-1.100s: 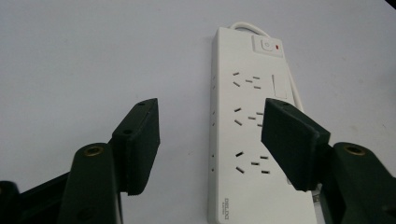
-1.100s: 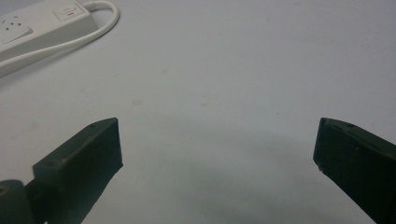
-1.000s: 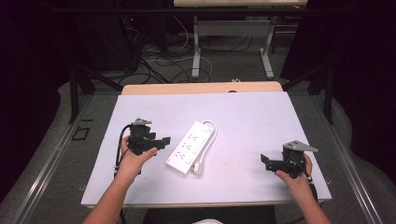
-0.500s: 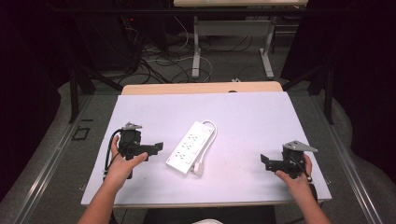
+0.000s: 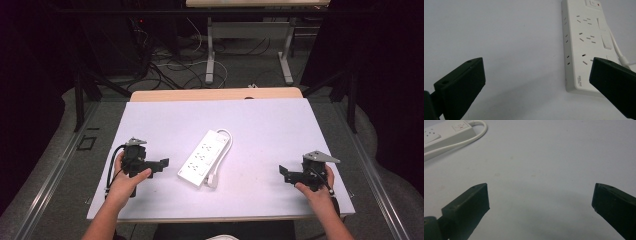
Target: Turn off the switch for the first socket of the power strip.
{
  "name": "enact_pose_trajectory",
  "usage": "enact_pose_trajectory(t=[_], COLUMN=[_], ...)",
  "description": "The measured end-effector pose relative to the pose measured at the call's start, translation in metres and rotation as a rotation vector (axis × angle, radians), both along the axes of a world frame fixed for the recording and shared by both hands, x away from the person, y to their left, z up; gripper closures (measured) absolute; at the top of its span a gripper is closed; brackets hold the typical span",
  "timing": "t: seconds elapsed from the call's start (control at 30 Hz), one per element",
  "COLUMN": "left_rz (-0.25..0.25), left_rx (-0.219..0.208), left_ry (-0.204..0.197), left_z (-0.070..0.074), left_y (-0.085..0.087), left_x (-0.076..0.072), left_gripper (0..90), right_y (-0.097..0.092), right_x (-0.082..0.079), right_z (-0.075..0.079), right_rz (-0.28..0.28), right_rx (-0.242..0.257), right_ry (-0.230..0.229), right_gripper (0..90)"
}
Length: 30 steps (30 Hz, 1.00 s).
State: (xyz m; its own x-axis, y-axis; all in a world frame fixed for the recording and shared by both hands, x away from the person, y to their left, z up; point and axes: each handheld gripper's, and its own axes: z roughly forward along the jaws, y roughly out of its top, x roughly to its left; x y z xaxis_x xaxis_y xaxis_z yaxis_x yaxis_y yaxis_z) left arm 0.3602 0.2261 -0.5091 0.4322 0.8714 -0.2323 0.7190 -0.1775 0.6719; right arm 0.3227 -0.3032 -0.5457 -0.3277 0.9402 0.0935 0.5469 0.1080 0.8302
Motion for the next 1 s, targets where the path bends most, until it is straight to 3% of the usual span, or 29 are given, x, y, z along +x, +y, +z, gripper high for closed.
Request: enact_pose_trajectory(t=[0.4,0.57,1.0], left_rz=[0.056,0.057,0.088], left_rx=[0.01,0.039,0.045], left_ry=[0.014,-0.023,-0.026], left_z=[-0.018,-0.026,-0.044], left_y=[0.023,0.03,0.038], left_x=[-0.006,-0.009,-0.01], left_gripper=[0.5,0.4,0.5], right_y=[0.0,0.0,0.001], right_x=[0.0,0.0,0.001], right_z=[0.0,-0.001,-0.002], right_rz=[-0.001,-0.007,-0.003], right_rx=[0.003,0.003,0.001], right_ry=[0.002,-0.001,-0.001], right_gripper=[0.5,0.5,0.6])
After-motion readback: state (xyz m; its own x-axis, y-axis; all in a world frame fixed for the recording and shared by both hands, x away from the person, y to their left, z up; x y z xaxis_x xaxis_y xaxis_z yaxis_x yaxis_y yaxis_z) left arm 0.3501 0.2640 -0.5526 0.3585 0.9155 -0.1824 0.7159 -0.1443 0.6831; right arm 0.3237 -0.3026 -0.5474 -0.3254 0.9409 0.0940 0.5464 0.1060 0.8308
